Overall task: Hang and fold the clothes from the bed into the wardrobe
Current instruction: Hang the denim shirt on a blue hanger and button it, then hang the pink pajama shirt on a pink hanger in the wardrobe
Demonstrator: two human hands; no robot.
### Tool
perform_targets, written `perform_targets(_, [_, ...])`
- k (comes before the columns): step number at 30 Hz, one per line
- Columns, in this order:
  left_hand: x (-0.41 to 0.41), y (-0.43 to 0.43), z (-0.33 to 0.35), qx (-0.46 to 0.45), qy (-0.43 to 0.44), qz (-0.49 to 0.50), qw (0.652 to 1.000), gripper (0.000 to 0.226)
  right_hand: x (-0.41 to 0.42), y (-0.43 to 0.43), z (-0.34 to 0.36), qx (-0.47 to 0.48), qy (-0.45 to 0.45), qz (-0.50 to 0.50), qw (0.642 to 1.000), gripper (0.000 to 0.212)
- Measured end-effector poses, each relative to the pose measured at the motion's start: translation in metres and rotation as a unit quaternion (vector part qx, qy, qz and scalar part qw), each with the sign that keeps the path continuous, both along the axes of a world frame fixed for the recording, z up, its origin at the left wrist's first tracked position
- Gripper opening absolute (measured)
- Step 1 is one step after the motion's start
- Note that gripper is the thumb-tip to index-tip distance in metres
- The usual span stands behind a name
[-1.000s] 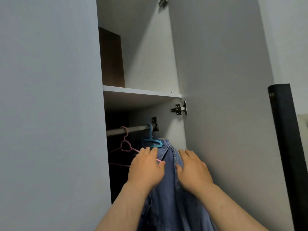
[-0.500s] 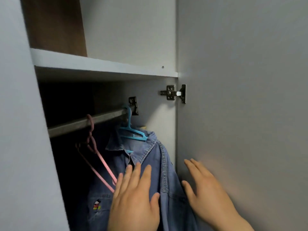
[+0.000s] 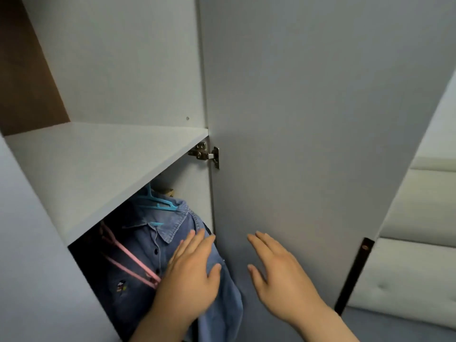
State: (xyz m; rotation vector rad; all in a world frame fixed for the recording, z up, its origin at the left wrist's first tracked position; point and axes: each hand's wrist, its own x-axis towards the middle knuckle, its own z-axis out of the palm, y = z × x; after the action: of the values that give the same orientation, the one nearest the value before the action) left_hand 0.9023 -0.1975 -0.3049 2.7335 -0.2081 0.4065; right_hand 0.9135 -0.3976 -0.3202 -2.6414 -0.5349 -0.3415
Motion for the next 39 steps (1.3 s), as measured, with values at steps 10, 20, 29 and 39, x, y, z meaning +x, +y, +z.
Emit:
perform_targets(10, [-0.019,-0.068,0.058,-0.022,-0.076,-0.223,0.972,0.071,-0.106,-0.104,0.05,0.032,-0.053,-0.114,0.992,0.046])
perform_targets(20, [-0.058,-0.188,0.059,-0.085,-0.214,-0.482,0.845,0.041,-0.159,-0.208,0.033,0.024,-0.049,-0.302,0.952,0.044])
perform_targets(29, [-0.043,-0.306,0.048,-0.022,-0.097,-0.573,0.813,0.047,-0.226,-0.281,0.035,0.008,0.019,-0.445,0.895,0.054])
perform_targets(39, [-0.096,-0.434,0.025,-0.06,-0.015,-0.713,0.698,0.051,-0.367,-0.294,0.024,0.039,0.045,-0.652,0.756,0.057])
